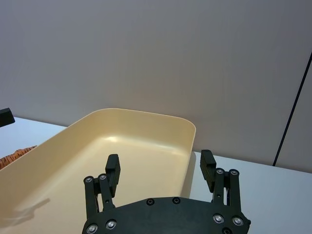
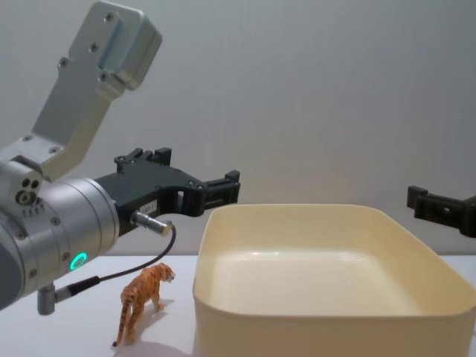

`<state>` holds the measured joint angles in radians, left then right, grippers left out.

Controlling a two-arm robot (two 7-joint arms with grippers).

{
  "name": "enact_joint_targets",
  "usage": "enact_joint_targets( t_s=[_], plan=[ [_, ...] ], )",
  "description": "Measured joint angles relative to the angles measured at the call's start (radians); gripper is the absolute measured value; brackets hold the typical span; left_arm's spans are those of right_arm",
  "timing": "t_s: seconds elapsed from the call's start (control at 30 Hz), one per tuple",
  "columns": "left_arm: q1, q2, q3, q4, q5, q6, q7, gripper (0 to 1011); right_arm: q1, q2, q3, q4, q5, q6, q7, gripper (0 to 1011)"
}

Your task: Pick up the toy alternately with two hands and place it into the central storage box.

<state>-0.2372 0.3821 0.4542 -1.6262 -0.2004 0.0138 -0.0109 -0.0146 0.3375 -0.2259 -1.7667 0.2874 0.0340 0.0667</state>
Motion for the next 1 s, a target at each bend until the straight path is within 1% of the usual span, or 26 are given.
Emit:
enact_joint_targets(
  t_s=[0.7, 0.93, 1.0],
  plan=[
    [0.000, 0.000, 0.000, 0.000, 0.000, 0.000, 0.000, 1002, -0.001, 0.003, 0.002, 0.000, 0.000, 0.000, 0.000, 1001],
    [0.000, 0.000, 0.000, 0.000, 0.000, 0.000, 0.000, 1001, -0.015, 0.025, 0.020, -0.007, 0.014, 0.002, -0.004, 1001],
    [0.000, 0.000, 0.000, 0.000, 0.000, 0.000, 0.000, 1001, -0.028, 0.042, 0.034, -0.017, 0.024, 0.003, -0.014, 1001]
  ],
)
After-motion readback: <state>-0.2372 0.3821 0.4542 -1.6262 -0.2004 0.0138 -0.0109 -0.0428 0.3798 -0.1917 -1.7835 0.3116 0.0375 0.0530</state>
